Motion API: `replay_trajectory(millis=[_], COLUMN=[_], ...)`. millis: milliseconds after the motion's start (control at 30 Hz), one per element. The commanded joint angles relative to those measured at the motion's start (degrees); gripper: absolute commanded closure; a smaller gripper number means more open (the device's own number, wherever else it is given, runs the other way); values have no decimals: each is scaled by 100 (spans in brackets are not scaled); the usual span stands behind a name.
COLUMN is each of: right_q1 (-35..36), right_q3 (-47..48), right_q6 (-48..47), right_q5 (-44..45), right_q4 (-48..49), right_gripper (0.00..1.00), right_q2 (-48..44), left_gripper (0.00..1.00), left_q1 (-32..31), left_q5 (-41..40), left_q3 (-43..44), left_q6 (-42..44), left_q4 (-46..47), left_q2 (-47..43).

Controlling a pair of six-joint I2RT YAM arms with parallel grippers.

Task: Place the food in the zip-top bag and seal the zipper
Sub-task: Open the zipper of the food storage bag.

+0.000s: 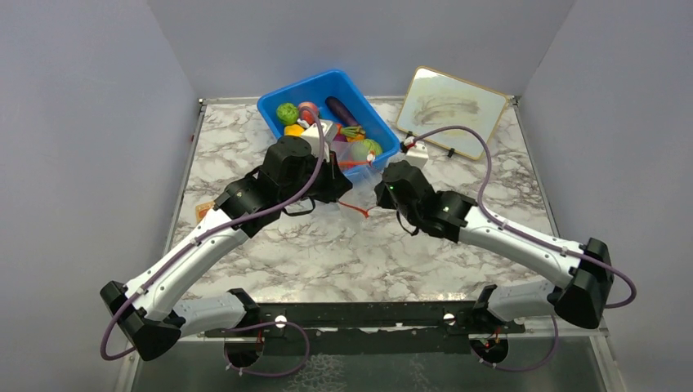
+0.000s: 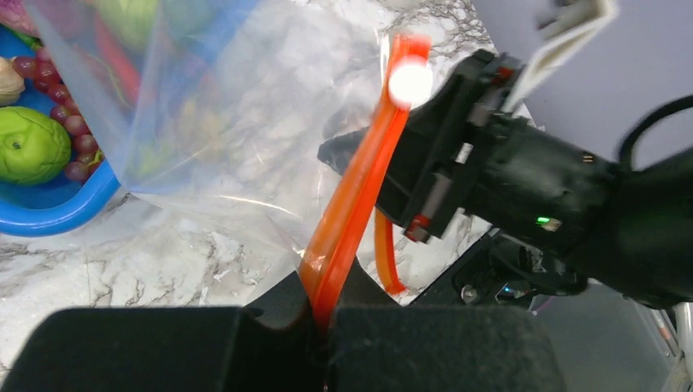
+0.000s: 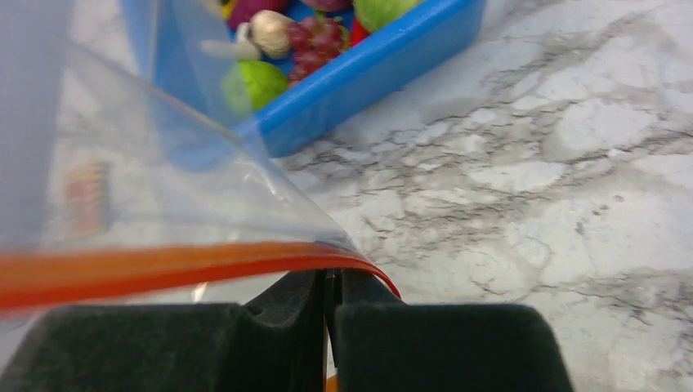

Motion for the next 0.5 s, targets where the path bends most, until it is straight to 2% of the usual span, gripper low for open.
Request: replay_trajectory(millis=[0, 67, 133, 367, 467], right_q1=[-38, -39, -34, -29, -21], right_q3=[-87, -116, 130, 601, 676], right_q6=[-135, -18, 216, 487, 741], right_q5=[-1293, -2253, -2610, -2156, -1558], right_q4=[1023, 1732, 1774, 1792, 1523], right_gripper=[99, 99, 99, 99, 99], right_q2=[-727, -810, -608, 200, 557], left_gripper=[100, 100, 100, 100, 100], left_q1=[-13, -13, -13, -13, -9], left_q5=[212, 324, 402, 637, 661], left_q3=[25, -45, -88, -49, -43], left_q6=[38, 17, -2, 42, 56], left_q4=[136, 253, 344, 489, 497], left_q2=[96, 173, 204, 185, 129])
